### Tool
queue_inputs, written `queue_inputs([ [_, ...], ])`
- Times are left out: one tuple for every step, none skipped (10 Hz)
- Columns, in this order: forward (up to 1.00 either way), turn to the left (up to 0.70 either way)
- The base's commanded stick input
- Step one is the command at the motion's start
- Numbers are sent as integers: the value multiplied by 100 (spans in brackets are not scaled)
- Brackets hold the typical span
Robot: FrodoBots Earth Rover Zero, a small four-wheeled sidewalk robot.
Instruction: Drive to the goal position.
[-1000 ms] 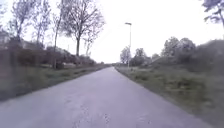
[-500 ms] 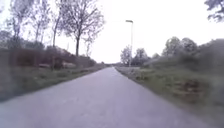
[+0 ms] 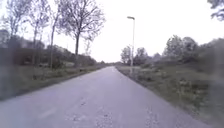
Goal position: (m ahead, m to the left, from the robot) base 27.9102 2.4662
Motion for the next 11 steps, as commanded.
queue_inputs([
  [100, 0],
  [100, 0],
  [100, 0],
  [100, 0],
  [100, 0],
  [100, 0],
  [100, 0],
  [100, 0],
  [100, 0],
  [100, 0],
  [100, 0],
])
